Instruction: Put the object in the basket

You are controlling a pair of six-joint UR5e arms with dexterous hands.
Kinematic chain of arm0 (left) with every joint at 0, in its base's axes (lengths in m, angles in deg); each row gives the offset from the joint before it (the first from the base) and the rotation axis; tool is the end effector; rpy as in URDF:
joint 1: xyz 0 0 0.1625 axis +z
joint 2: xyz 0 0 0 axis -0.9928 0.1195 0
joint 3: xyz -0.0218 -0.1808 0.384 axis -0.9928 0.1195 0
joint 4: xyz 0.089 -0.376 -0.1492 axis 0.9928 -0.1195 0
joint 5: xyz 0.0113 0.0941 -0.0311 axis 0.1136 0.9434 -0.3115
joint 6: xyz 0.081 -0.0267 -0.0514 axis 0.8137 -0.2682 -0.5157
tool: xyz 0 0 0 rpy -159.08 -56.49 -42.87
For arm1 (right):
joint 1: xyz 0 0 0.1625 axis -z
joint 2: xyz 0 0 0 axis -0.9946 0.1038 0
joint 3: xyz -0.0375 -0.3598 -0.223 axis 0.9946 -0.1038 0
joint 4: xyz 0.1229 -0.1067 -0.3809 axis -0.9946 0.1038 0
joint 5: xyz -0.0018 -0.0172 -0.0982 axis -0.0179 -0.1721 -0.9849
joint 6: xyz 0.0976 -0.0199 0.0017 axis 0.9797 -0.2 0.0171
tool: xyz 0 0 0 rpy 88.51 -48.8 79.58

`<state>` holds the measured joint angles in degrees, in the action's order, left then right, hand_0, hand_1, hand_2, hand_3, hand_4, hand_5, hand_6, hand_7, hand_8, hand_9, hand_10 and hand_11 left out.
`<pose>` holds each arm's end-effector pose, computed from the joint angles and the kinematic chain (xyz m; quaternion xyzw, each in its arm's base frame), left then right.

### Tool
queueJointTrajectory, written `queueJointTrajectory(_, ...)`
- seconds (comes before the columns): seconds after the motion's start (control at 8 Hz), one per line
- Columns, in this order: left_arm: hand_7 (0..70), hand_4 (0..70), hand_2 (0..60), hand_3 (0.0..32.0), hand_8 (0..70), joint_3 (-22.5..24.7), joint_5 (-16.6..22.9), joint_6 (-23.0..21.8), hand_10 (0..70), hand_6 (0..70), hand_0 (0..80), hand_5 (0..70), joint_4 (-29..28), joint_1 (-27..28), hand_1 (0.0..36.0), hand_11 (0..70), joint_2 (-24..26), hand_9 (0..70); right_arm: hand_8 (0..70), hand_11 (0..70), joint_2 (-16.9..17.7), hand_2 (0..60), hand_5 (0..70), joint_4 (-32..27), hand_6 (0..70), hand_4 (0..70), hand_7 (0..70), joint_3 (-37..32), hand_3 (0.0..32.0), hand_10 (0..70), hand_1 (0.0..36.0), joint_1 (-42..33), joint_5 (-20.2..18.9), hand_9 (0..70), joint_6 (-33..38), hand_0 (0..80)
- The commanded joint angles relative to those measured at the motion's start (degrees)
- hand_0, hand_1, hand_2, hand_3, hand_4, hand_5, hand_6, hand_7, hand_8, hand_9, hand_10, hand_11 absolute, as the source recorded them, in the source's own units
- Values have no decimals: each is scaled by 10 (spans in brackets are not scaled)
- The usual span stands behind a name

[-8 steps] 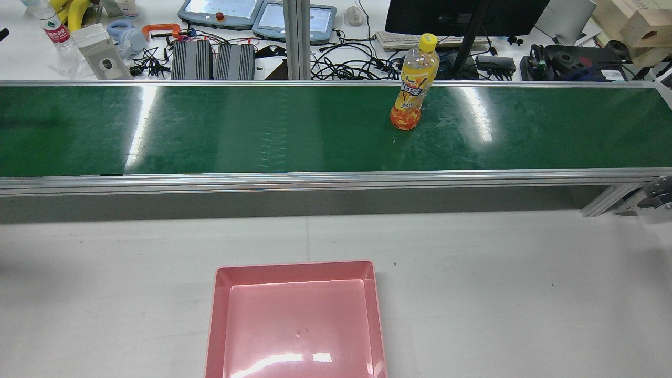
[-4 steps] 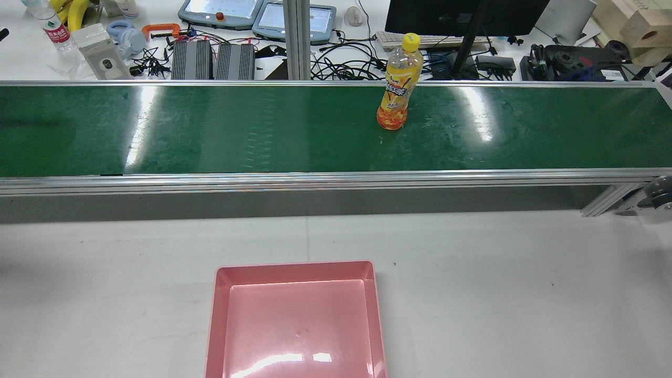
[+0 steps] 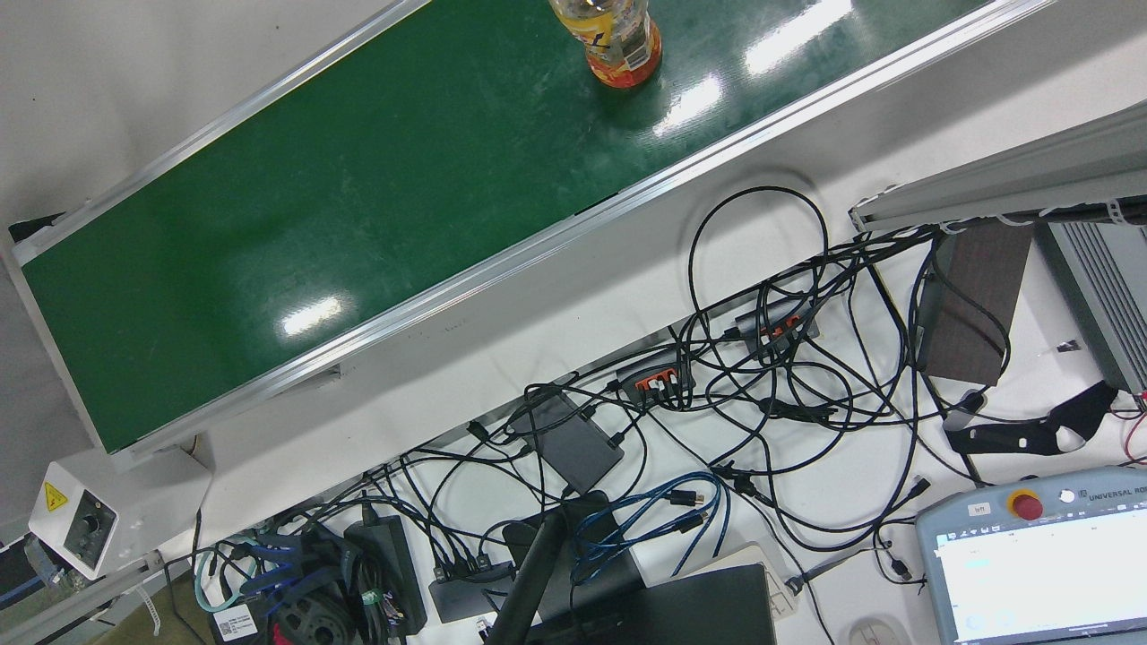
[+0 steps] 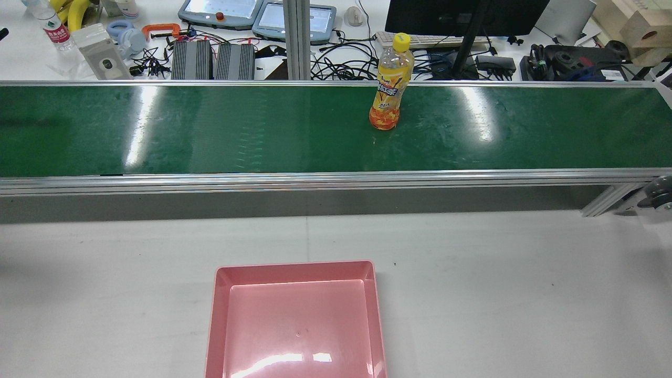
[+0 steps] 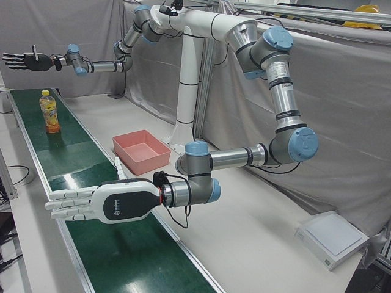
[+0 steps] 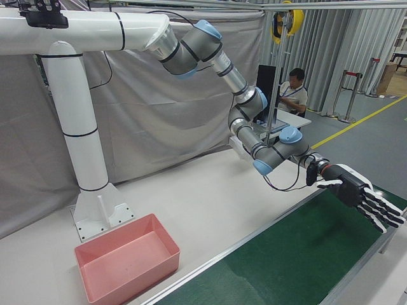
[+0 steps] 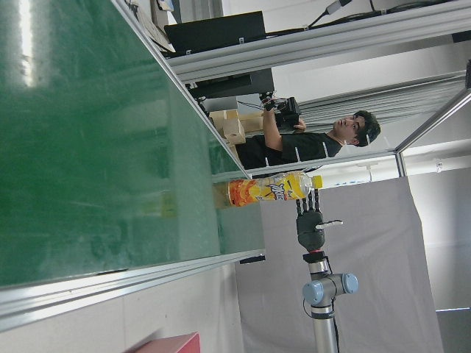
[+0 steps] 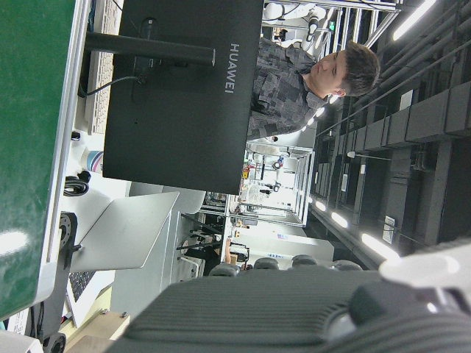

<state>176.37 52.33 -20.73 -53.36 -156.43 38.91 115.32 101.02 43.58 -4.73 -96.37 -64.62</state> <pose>0.0385 -0.6207 0.5549 0.0053 0.8024 -0.5836 0.1248 0.1207 -0.5353 0.6585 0.0237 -0.6897 0.7220 0.0492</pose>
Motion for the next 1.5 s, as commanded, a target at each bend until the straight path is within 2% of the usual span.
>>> queueJointTrajectory(0.0, 0, 9, 16, 0, 0, 0, 1, 0, 60, 0, 475, 54, 0, 0, 129, 104, 0, 0, 0, 0, 0, 0, 0, 0, 0, 0, 0, 0, 0, 0, 0, 0, 0, 0, 0, 0)
queueJointTrajectory(1.38, 0, 6, 2, 0, 0, 2, 0, 0, 58, 0, 472, 51, 0, 0, 121, 102, -1, 0, 0, 0, -1, 0, 0, 0, 0, 0, 0, 0, 0, 0, 0, 0, 0, 0, 0, 0)
